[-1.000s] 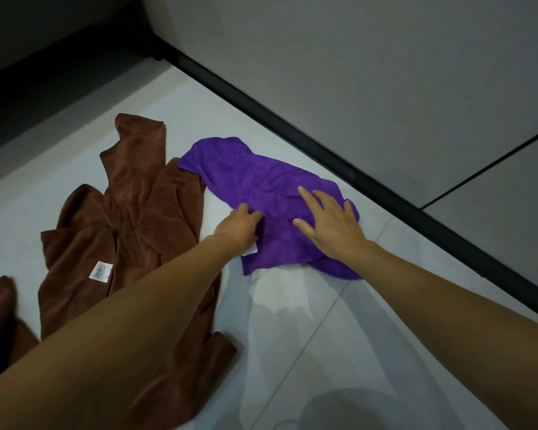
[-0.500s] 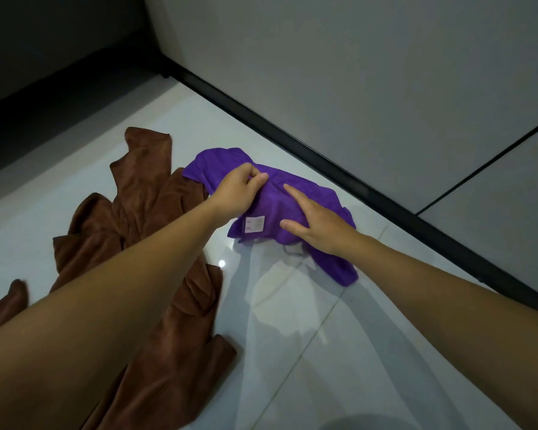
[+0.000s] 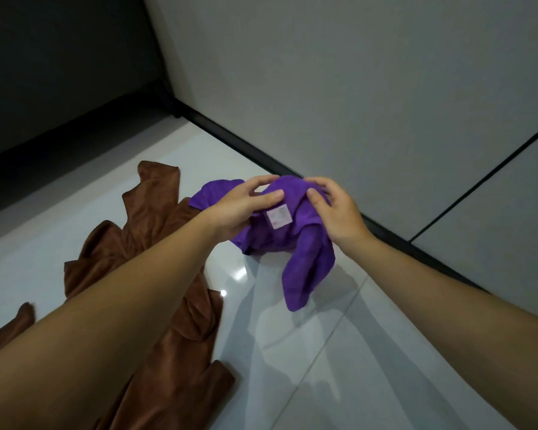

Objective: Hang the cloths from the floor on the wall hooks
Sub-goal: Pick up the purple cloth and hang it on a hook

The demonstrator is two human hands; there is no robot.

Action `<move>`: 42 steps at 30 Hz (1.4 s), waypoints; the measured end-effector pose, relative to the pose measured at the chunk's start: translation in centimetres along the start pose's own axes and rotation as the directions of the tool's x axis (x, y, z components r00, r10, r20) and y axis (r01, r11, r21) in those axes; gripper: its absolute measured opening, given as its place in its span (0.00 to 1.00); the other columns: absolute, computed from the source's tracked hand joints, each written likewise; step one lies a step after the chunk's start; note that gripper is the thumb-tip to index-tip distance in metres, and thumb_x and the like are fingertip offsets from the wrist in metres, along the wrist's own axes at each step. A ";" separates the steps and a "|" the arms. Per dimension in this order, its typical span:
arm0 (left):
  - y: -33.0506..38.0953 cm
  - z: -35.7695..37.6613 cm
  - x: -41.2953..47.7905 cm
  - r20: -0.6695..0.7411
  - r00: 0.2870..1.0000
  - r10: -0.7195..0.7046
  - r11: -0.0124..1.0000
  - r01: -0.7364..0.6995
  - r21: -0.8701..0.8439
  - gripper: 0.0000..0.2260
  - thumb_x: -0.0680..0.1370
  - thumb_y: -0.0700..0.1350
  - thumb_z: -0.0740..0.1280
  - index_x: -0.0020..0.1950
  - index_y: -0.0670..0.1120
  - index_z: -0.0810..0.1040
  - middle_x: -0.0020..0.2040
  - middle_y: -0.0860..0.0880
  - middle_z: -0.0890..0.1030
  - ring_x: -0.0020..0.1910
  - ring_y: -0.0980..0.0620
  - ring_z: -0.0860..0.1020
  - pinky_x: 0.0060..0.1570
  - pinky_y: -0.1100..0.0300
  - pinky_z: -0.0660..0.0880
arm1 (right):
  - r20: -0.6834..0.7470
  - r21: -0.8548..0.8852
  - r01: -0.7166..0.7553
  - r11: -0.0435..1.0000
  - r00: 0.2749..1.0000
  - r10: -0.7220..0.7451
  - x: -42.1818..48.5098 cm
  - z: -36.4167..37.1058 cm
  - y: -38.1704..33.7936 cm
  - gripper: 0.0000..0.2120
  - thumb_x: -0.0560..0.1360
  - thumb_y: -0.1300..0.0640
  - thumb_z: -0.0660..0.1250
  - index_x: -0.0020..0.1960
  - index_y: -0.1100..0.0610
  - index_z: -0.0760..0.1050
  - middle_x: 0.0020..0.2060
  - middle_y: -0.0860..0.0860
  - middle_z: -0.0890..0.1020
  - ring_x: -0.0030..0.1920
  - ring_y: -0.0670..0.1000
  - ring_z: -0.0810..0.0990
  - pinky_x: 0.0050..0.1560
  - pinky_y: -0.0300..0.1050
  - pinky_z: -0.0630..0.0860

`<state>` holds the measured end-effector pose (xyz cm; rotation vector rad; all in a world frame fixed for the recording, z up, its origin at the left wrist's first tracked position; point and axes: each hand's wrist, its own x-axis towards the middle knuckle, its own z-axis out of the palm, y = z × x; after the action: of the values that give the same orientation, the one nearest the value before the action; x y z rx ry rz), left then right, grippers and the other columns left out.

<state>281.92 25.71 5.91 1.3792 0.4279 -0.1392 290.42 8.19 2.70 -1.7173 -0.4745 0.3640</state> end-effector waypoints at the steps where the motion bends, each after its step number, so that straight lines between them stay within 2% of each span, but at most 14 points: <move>1: 0.0 0.0 -0.2 0.056 0.998 -0.012 1.000 0.012 0.000 0.21 0.75 0.41 0.70 0.67 0.49 0.73 0.57 0.44 0.82 0.55 0.48 0.81 0.53 0.56 0.79 | -0.036 0.063 -0.033 0.997 0.999 0.035 0.4 -0.3 -0.4 0.08 0.81 0.59 0.63 0.59 0.52 0.75 0.54 0.52 0.82 0.55 0.49 0.81 0.59 0.47 0.77; 3: -0.1 0.1 -0.3 0.084 0.996 0.014 0.999 -0.017 0.029 0.21 0.75 0.38 0.70 0.67 0.47 0.73 0.57 0.44 0.82 0.54 0.48 0.82 0.51 0.57 0.80 | -0.072 0.148 -0.094 0.984 0.992 0.106 0.7 -0.7 -1.1 0.07 0.81 0.57 0.62 0.58 0.50 0.74 0.51 0.55 0.82 0.50 0.51 0.82 0.54 0.48 0.79; 6: 0.7 1.3 -0.4 -0.075 0.993 0.093 0.989 -0.083 0.122 0.07 0.77 0.40 0.69 0.55 0.46 0.79 0.47 0.48 0.84 0.42 0.56 0.83 0.41 0.65 0.79 | -0.094 0.026 -0.125 0.992 0.987 0.127 0.8 -0.9 -1.6 0.08 0.81 0.51 0.61 0.60 0.48 0.71 0.48 0.55 0.82 0.44 0.50 0.82 0.48 0.45 0.80; 10: 1.4 2.1 0.5 -0.284 0.954 0.098 0.995 -0.087 0.048 0.03 0.78 0.45 0.69 0.49 0.46 0.81 0.45 0.47 0.84 0.42 0.52 0.83 0.42 0.61 0.80 | 0.011 -0.064 0.005 0.998 1.000 -0.005 0.0 -0.8 -2.6 0.14 0.80 0.52 0.63 0.65 0.46 0.68 0.57 0.49 0.76 0.51 0.38 0.77 0.50 0.27 0.72; 12: 1.9 2.5 0.7 -0.316 0.944 0.095 0.995 -0.094 0.018 0.06 0.78 0.47 0.68 0.49 0.45 0.82 0.46 0.45 0.85 0.46 0.48 0.83 0.47 0.57 0.81 | 0.136 -0.035 0.077 0.996 0.988 -0.072 -0.6 -0.5 -2.9 0.18 0.79 0.54 0.66 0.65 0.42 0.66 0.59 0.44 0.75 0.58 0.39 0.76 0.58 0.31 0.72; 14: 2.5 3.0 0.6 -0.288 0.952 0.103 0.995 -0.102 0.018 0.10 0.79 0.51 0.67 0.49 0.45 0.82 0.47 0.44 0.85 0.48 0.46 0.83 0.50 0.54 0.80 | 0.209 0.013 0.091 0.996 0.974 -0.092 -1.2 0.0 -3.2 0.22 0.77 0.55 0.68 0.65 0.38 0.65 0.59 0.41 0.76 0.61 0.42 0.77 0.59 0.35 0.74; 19: 4.0 3.9 0.0 -0.236 0.963 0.129 0.989 -0.108 0.099 0.15 0.80 0.57 0.62 0.45 0.49 0.83 0.41 0.49 0.85 0.42 0.51 0.83 0.47 0.58 0.81 | 0.084 0.028 0.132 0.991 0.987 -0.134 -1.7 0.9 -4.7 0.16 0.79 0.53 0.67 0.63 0.40 0.70 0.52 0.35 0.79 0.54 0.35 0.78 0.52 0.29 0.71; 25: 3.6 2.6 -0.6 -0.208 0.967 0.144 0.983 -0.116 0.141 0.17 0.77 0.56 0.67 0.59 0.45 0.79 0.53 0.45 0.83 0.51 0.48 0.82 0.51 0.55 0.80 | 0.048 0.073 0.136 0.988 0.989 -0.140 -1.5 0.2 -5.5 0.13 0.80 0.54 0.65 0.62 0.44 0.72 0.52 0.37 0.80 0.53 0.37 0.79 0.53 0.32 0.72; 28: 3.4 2.1 -1.1 -0.090 0.978 0.190 0.981 -0.185 0.060 0.25 0.73 0.47 0.72 0.69 0.49 0.71 0.52 0.43 0.83 0.47 0.47 0.82 0.53 0.52 0.79 | -0.025 0.072 0.114 0.991 0.993 -0.113 -1.1 -0.7 -5.1 0.19 0.80 0.50 0.64 0.68 0.36 0.66 0.59 0.45 0.80 0.55 0.44 0.80 0.60 0.41 0.75; 30: 3.2 1.9 -1.4 0.031 0.985 0.167 0.986 -0.167 -0.006 0.36 0.68 0.43 0.74 0.73 0.52 0.64 0.51 0.44 0.83 0.49 0.47 0.82 0.54 0.52 0.79 | -0.081 0.065 0.101 0.993 0.992 -0.095 -0.7 -1.4 -4.7 0.21 0.80 0.48 0.63 0.68 0.30 0.62 0.52 0.52 0.82 0.46 0.48 0.80 0.58 0.49 0.76; 33: 2.5 2.4 -1.6 0.150 0.974 0.168 0.980 -0.182 0.085 0.45 0.68 0.40 0.77 0.76 0.60 0.57 0.68 0.46 0.74 0.62 0.47 0.78 0.60 0.51 0.76 | -0.129 0.011 0.086 0.996 0.988 -0.084 -0.1 -2.1 -4.7 0.21 0.81 0.51 0.60 0.70 0.34 0.63 0.41 0.59 0.79 0.39 0.51 0.75 0.52 0.45 0.76; 35: 2.1 3.3 -1.9 0.202 0.953 0.228 0.934 -0.272 0.233 0.41 0.71 0.39 0.76 0.76 0.60 0.59 0.73 0.52 0.67 0.69 0.53 0.72 0.65 0.56 0.72 | -0.138 0.009 0.090 0.996 0.986 -0.088 0.0 -2.2 -5.0 0.17 0.82 0.54 0.59 0.69 0.40 0.69 0.51 0.56 0.81 0.47 0.52 0.79 0.55 0.38 0.74; 37: 2.1 4.2 -2.2 0.224 0.937 0.268 0.900 -0.327 0.290 0.30 0.75 0.35 0.70 0.73 0.55 0.67 0.71 0.56 0.71 0.68 0.58 0.71 0.64 0.63 0.71 | -0.145 0.013 0.078 0.997 0.986 -0.075 0.0 -2.2 -5.5 0.14 0.83 0.56 0.58 0.66 0.47 0.75 0.60 0.48 0.80 0.59 0.46 0.78 0.62 0.36 0.72; 42: 3.0 4.4 -2.7 0.197 0.948 0.248 0.912 -0.297 0.282 0.18 0.79 0.34 0.64 0.60 0.54 0.81 0.63 0.54 0.78 0.62 0.55 0.76 0.61 0.60 0.74 | -0.196 -0.015 0.033 0.999 0.980 -0.036 0.6 -2.3 -6.2 0.10 0.82 0.57 0.60 0.56 0.49 0.79 0.45 0.41 0.80 0.47 0.41 0.77 0.53 0.36 0.74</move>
<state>281.41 21.64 10.27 1.7090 0.0763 -0.0853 291.38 7.51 9.28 -1.7334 -0.3617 0.1642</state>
